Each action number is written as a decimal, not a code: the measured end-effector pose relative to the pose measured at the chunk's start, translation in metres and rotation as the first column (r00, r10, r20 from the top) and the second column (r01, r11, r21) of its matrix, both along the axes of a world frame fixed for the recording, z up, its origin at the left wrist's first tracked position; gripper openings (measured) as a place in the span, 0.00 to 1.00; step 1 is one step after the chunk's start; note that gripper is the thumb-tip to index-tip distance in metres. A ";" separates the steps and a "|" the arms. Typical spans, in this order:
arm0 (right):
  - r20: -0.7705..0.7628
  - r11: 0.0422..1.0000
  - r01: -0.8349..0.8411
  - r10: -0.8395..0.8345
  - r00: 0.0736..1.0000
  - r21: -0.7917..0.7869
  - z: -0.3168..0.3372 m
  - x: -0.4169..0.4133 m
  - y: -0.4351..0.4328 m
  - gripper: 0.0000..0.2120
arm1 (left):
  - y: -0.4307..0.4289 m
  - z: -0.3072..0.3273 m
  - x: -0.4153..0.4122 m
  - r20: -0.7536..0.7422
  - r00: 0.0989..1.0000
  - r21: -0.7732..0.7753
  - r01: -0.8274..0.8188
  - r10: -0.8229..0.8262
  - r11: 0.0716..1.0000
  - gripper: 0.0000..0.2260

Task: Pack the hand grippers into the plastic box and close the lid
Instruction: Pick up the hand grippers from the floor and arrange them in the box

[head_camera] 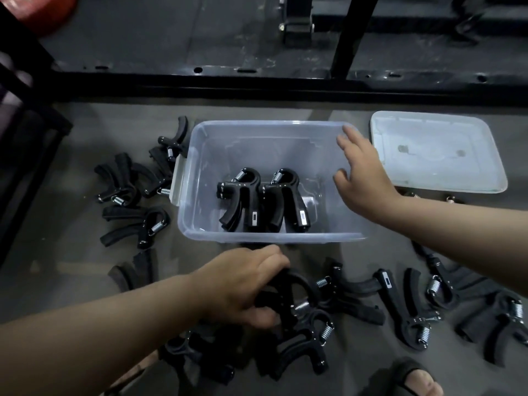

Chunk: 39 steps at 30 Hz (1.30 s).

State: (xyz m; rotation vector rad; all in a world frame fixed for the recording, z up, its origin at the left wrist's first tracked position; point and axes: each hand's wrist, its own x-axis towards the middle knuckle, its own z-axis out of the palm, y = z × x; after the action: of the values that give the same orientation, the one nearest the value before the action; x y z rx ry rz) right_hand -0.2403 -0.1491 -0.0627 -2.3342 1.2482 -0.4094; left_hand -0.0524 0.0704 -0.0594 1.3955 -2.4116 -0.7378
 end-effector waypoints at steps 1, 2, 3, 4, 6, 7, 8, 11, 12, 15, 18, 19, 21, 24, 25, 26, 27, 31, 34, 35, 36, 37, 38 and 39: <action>-0.022 1.000 -0.011 0.011 1.000 -0.010 0.000 0.000 -0.001 0.30 | -0.001 0.010 -0.004 -0.118 0.989 -0.008 -0.095 0.093 0.995 0.26; -0.037 1.000 -0.019 0.018 0.999 -0.021 -0.001 0.001 -0.001 0.31 | -0.003 0.019 -0.008 -0.229 0.954 0.011 -0.198 0.196 0.980 0.25; -0.047 1.000 -0.021 0.019 0.999 -0.023 -0.001 0.002 -0.002 0.31 | -0.007 0.027 -0.012 -0.344 0.890 0.060 -0.296 0.298 0.953 0.25; -0.051 1.000 -0.018 0.017 0.999 -0.022 -0.001 0.002 -0.002 0.31 | -0.013 0.035 -0.017 -0.452 0.795 0.134 -0.389 0.405 0.911 0.24; -0.052 1.000 -0.011 0.010 0.999 -0.020 -0.001 0.002 -0.002 0.31 | -0.033 0.047 -0.021 -0.557 0.513 0.333 -0.582 0.653 0.742 0.19; -0.061 1.000 -0.012 0.011 0.998 -0.022 -0.001 0.002 -0.001 0.31 | -0.045 0.050 -0.018 -0.521 0.358 0.451 -0.655 0.775 0.606 0.16; -0.085 0.999 -0.023 0.020 0.996 -0.031 -0.001 0.002 -0.002 0.31 | -0.056 0.051 -0.013 -0.453 0.211 0.580 -0.667 0.866 0.466 0.14; -0.196 0.992 -0.084 0.064 0.979 -0.097 -0.001 0.003 -0.002 0.29 | -0.082 0.044 0.015 -0.206 -0.057 0.846 -0.512 0.977 0.149 0.17; -0.230 0.987 -0.109 0.080 0.970 -0.118 -0.001 0.003 -0.002 0.28 | -0.087 0.040 0.024 -0.155 -0.074 0.869 -0.484 0.985 0.100 0.18; -0.327 0.968 -0.171 0.105 0.939 -0.182 -0.001 0.004 -0.001 0.27 | -0.098 0.028 0.039 -0.076 -0.035 0.882 -0.469 0.996 0.051 0.11; -0.465 0.939 -0.251 0.119 0.878 -0.234 -0.002 0.002 0.000 0.25 | -0.104 0.022 0.045 -0.029 0.011 0.853 -0.520 1.000 0.031 0.08; -0.543 0.907 -0.325 0.137 0.828 -0.268 -0.003 0.002 0.002 0.24 | -0.105 0.020 0.046 -0.019 0.023 0.841 -0.540 1.000 0.028 0.08; -0.613 0.830 -0.483 0.233 0.755 -0.278 0.002 0.008 0.010 0.25 | -0.105 0.020 0.046 -0.007 0.054 0.847 -0.531 0.999 0.035 0.10; -0.353 0.909 -0.369 0.416 0.838 0.196 0.023 0.040 0.036 0.20 | -0.105 0.020 0.045 -0.078 -0.009 0.911 -0.408 0.997 0.068 0.10; -0.209 0.856 -0.274 0.393 0.895 0.439 0.028 0.054 0.044 0.18 | -0.105 0.020 0.044 -0.117 -0.054 0.930 -0.355 0.992 0.091 0.10; -0.063 0.756 -0.212 0.317 0.946 0.619 0.029 0.067 0.048 0.17 | -0.105 0.022 0.044 -0.151 -0.102 0.946 -0.303 0.983 0.114 0.10; 0.065 0.646 -0.188 0.210 0.976 0.740 0.029 0.078 0.052 0.17 | -0.104 0.024 0.043 -0.181 -0.148 0.959 -0.248 0.972 0.141 0.10; 0.229 0.253 -0.184 -0.159 0.960 0.950 0.023 0.106 0.051 0.26 | -0.100 0.034 0.044 -0.344 -0.090 0.916 -0.251 0.935 0.313 0.11; 0.254 0.187 -0.203 -0.311 0.916 0.961 0.015 0.112 0.047 0.24 | -0.097 0.038 0.048 -0.350 0.260 0.774 -0.461 0.900 0.434 0.11; 0.251 0.196 -0.191 -0.354 0.901 0.962 0.012 0.112 0.045 0.22 | -0.094 0.037 0.053 -0.294 0.382 0.677 -0.564 0.876 0.473 0.11; 0.243 0.218 -0.170 -0.379 0.893 0.961 0.008 0.111 0.043 0.19 | -0.090 0.033 0.060 -0.218 0.497 0.510 -0.676 0.840 0.532 0.12; 0.234 0.245 -0.145 -0.385 0.893 0.959 0.004 0.110 0.041 0.17 | -0.085 0.031 0.068 -0.131 0.596 0.266 -0.748 0.792 0.608 0.13; 0.220 0.263 -0.124 -0.375 0.900 0.957 0.001 0.109 0.039 0.16 | -0.079 0.028 0.076 -0.066 0.668 0.023 -0.742 0.742 0.670 0.15; 0.202 0.269 -0.108 -0.354 0.913 0.957 -0.002 0.108 0.038 0.15 | -0.073 0.023 0.084 -0.029 0.710 -0.151 -0.699 0.703 0.699 0.18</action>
State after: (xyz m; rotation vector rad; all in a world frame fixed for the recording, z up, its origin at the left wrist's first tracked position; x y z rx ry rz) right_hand -0.1319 -0.1115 -0.0644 -0.9864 1.0076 -0.0533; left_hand 0.0311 -0.0022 -0.0367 2.0600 -1.6517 -0.3144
